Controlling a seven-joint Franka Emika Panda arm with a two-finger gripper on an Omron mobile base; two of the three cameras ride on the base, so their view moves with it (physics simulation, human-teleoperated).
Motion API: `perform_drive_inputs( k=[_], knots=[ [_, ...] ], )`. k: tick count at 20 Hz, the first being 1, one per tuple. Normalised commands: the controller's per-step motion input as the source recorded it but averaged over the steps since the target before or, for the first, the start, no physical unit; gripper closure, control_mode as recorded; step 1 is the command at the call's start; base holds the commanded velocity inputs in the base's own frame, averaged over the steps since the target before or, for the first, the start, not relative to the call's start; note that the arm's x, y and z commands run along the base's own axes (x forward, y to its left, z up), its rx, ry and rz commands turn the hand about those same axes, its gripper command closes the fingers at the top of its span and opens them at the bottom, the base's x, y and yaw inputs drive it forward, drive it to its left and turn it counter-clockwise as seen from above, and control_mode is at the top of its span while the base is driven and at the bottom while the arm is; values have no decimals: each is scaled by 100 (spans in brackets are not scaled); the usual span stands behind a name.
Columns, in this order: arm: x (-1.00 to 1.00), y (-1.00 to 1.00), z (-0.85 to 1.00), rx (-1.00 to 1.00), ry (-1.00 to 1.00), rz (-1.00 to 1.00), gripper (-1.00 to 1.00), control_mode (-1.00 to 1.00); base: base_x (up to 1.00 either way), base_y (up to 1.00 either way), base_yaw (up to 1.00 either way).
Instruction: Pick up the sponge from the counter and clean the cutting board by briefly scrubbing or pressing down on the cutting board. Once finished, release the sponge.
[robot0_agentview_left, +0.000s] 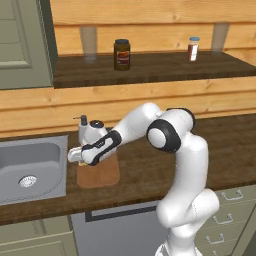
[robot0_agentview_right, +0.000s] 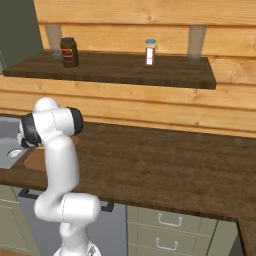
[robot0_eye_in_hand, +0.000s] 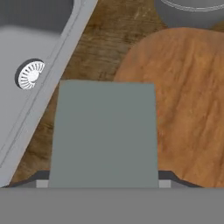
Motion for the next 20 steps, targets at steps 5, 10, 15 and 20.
perform_drive_inputs(
  k=[5,10,15,20],
  knots=[
    [85,1,-36,-9,0,-18,100,-100,0,0,0],
    [-13,-28,-58,-5,0,-17,100,-100,0,0,0],
    [-100,-71,-30,0,-8,-2,100,-100,0,0,0],
    [-100,-78,-27,0,-2,-1,100,-100,0,0,0]
  ],
)
